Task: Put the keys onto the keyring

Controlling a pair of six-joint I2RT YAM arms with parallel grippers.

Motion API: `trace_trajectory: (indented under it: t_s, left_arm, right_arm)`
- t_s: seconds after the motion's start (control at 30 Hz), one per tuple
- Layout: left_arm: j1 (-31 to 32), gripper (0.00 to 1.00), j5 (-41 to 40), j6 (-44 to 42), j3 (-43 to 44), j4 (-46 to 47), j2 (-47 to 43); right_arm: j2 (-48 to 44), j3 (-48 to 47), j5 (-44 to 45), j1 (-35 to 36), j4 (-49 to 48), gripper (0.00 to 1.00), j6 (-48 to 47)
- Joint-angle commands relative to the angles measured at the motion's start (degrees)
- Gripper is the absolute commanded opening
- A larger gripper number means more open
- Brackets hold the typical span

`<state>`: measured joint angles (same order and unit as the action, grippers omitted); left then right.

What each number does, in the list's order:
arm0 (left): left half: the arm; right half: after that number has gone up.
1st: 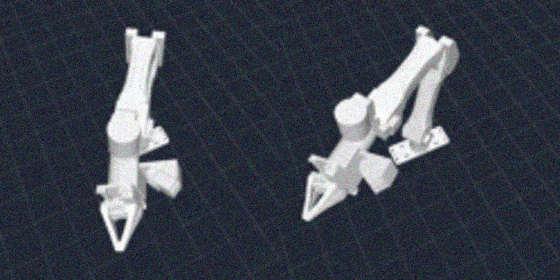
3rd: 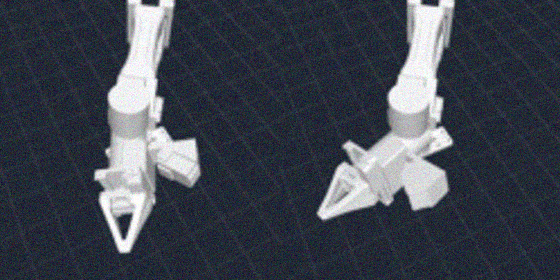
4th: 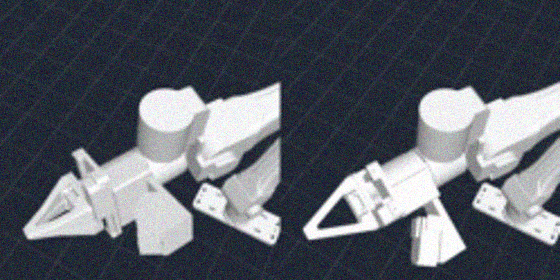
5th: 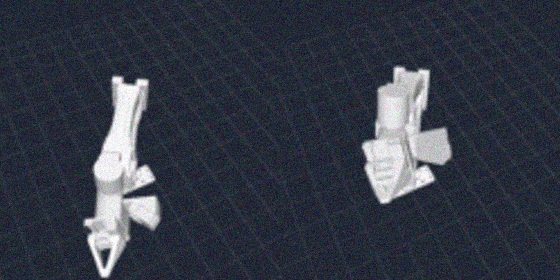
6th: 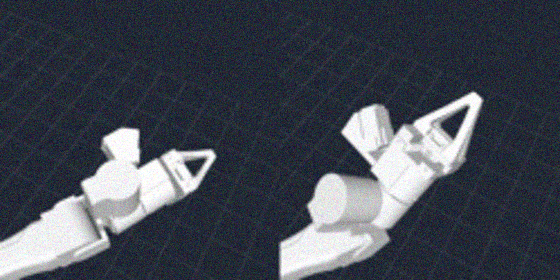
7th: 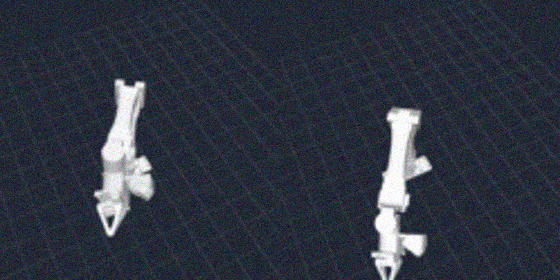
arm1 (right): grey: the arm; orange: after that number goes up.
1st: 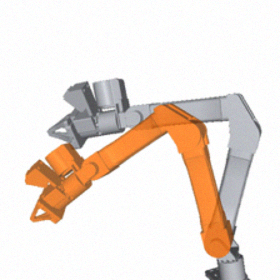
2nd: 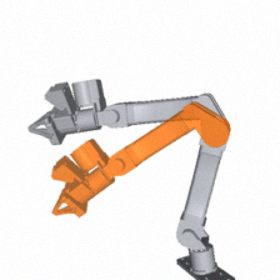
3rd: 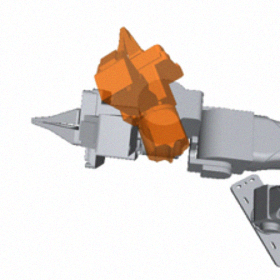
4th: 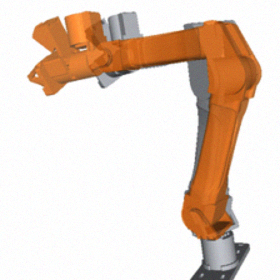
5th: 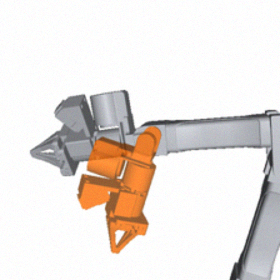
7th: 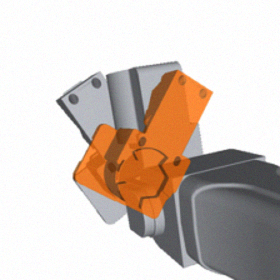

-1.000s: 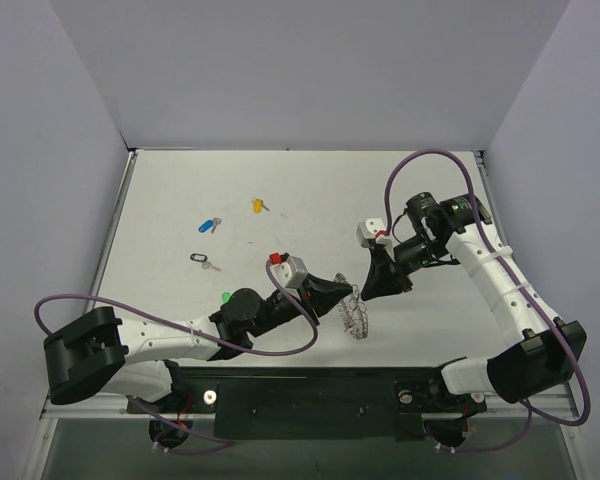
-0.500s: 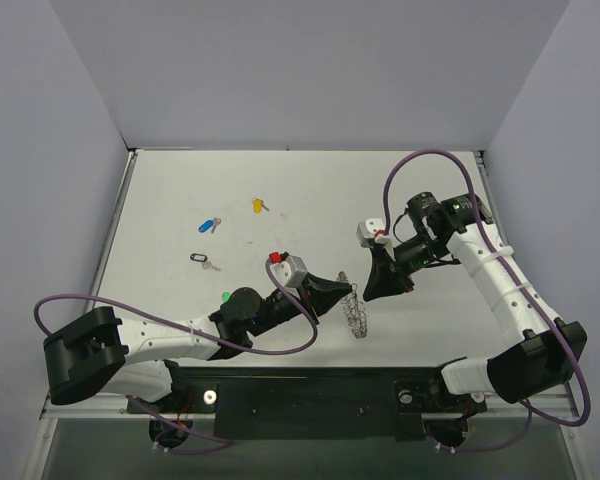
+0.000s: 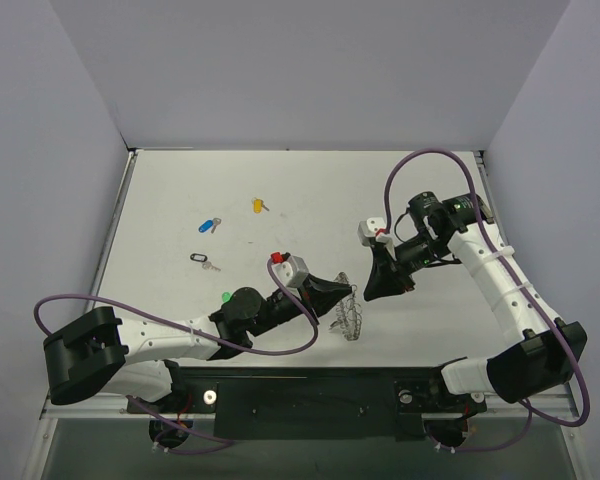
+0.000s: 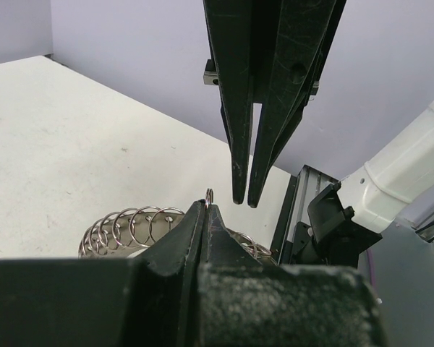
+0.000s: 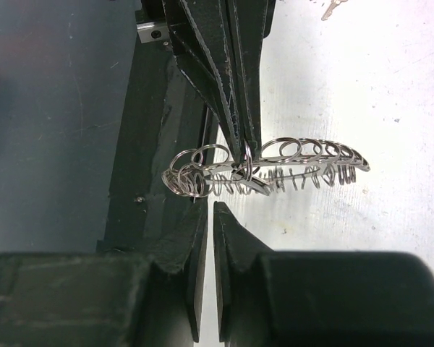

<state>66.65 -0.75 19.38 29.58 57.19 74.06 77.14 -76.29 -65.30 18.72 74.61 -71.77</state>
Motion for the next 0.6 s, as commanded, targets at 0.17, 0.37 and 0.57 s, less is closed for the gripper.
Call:
trace_trajectory:
  t_s: [0.17,0.37,0.57]
  left_arm:
    - [-0.3,0.0,2.2,0.7,1.7,3.3,-0.4]
    - [-1.1,0.0,5.5,0.5,2.7,0.4,-0.8]
    - [-1.5,0.0,7.4,0.8,2.9,-0.4,-0.9]
  right_arm:
    - [-0.9,-1.4,-0.2,-0.7,6.0,0.23,0.1]
    - [-0.7,-2.5,1.1,-0.6,6.0,0.42,1.1]
    - [0.4,-4.0,1.1,0.4,5.9,0.44,2.8]
